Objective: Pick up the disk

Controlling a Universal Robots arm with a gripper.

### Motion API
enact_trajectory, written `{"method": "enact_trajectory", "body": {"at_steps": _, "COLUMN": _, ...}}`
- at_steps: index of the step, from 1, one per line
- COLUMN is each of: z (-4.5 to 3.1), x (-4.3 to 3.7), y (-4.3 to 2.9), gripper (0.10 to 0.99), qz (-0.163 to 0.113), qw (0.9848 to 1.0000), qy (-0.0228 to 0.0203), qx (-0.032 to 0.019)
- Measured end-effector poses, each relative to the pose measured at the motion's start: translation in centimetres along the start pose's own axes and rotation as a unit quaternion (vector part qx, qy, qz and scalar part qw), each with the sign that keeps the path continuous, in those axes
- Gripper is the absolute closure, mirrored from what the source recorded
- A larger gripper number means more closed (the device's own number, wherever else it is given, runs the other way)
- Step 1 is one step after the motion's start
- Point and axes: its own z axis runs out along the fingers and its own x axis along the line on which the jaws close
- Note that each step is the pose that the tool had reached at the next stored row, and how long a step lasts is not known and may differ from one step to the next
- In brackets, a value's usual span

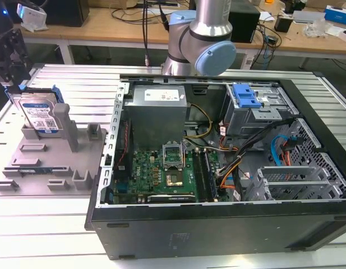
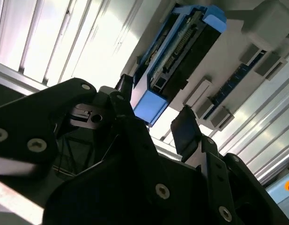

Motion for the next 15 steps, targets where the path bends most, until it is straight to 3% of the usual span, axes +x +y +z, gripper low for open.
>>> {"method": "enact_trajectory", "body": {"at_steps": 5, "z": 0.40, "x": 0.23, "y": 0.38, "gripper": 0.482, "qz": -0.011, "qw": 0.9999, "qy": -0.0002, "qx": 0.0001}}
{"method": "enact_trajectory", "body": {"at_steps": 15, "z": 0.87, "x": 0.40, "y": 0.39, "gripper": 0.482, "qz": 0.002, "qw": 1.0000, "qy": 0.0001, "qx": -0.0002}}
